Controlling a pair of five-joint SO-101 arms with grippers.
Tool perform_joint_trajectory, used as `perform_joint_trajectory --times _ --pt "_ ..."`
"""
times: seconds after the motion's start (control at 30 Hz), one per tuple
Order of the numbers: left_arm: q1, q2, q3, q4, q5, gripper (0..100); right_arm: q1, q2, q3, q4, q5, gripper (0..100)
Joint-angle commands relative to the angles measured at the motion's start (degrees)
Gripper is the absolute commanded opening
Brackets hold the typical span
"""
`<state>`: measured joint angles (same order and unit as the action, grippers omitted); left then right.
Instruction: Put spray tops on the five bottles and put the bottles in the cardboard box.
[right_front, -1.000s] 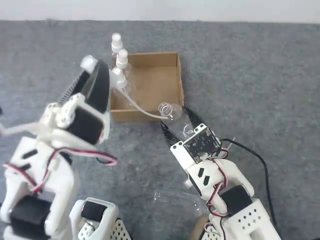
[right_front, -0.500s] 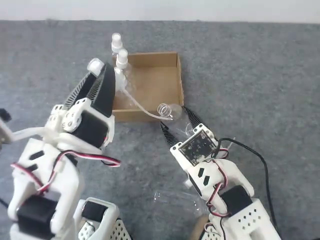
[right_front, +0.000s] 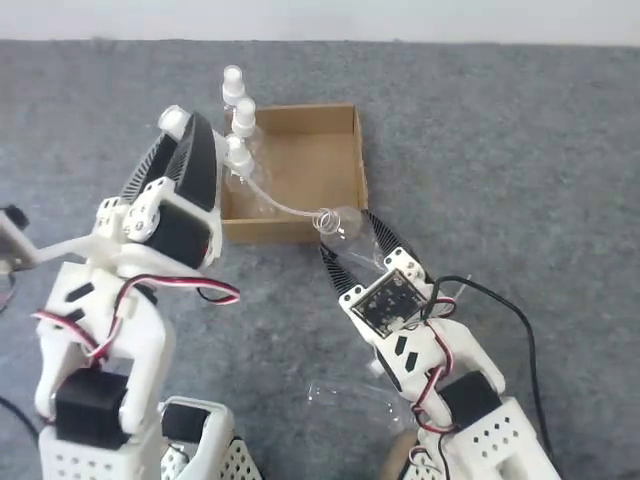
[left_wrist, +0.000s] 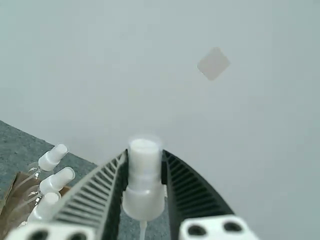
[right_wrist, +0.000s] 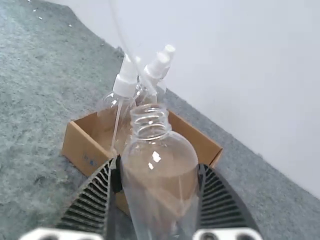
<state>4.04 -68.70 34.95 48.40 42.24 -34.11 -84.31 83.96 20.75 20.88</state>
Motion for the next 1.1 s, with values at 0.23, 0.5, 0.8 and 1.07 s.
perform_joint_trajectory --times 0.23,0.5,0.8,1.07 --pt "2.64 -0.44 0.75 -2.02 -0.70 1 -0.31 -2.15 -0.97 -1.98 0.97 4.4" --pt "2.46 -0.62 1.01 -1.93 -0.70 1 -0.13 -2.15 -1.05 -2.07 0.79 4.4" --pt "2.37 -0.88 1.10 -1.67 -0.70 1 1.54 -2.15 -1.32 -2.07 0.62 4.4" --pt "2.37 -0.53 1.19 -1.67 -0.70 1 1.54 -2.15 -1.32 -2.07 0.62 4.4"
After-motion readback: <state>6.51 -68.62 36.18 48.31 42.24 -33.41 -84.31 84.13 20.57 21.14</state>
